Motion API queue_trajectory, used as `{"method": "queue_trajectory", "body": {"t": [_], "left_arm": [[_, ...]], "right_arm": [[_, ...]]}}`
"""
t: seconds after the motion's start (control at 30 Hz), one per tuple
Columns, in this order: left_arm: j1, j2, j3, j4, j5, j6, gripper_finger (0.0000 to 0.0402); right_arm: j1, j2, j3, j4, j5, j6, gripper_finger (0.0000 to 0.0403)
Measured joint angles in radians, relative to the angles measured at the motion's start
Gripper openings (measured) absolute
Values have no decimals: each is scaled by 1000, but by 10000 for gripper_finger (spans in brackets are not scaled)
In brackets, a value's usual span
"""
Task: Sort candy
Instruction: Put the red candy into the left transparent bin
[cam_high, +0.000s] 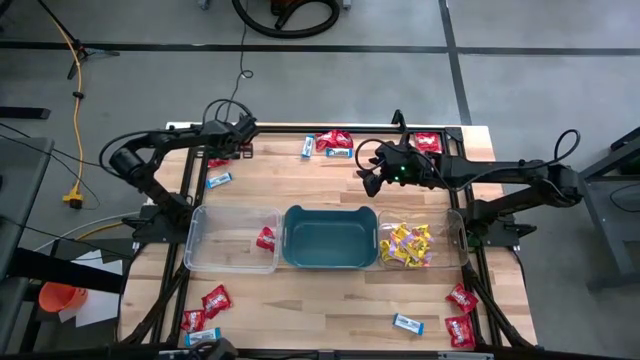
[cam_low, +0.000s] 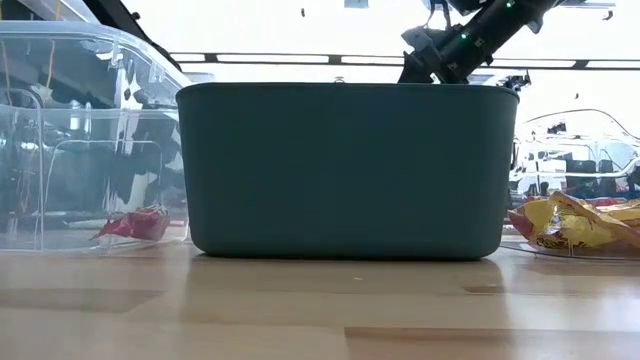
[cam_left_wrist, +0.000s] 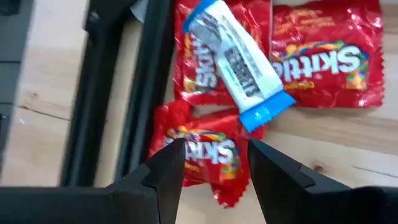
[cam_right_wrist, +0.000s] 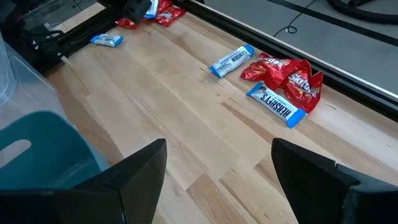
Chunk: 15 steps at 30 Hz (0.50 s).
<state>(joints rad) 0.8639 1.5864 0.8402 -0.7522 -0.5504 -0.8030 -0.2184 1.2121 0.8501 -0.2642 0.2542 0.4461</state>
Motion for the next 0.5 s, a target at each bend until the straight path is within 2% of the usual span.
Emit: {"method": "queue_trajectory", "body": {"t": [0.1, 0.37, 0.5], "left_arm": [[0, 23, 0, 3, 25, -31, 160], [0, 83, -8, 26, -24, -78, 158], [0, 86, -8, 27, 17, -77, 114]], "right_arm": [[0, 0, 0, 0, 9, -1, 286], [0, 1, 0, 0, 11, 13, 286], [0, 1, 0, -1, 8, 20, 286]]}}
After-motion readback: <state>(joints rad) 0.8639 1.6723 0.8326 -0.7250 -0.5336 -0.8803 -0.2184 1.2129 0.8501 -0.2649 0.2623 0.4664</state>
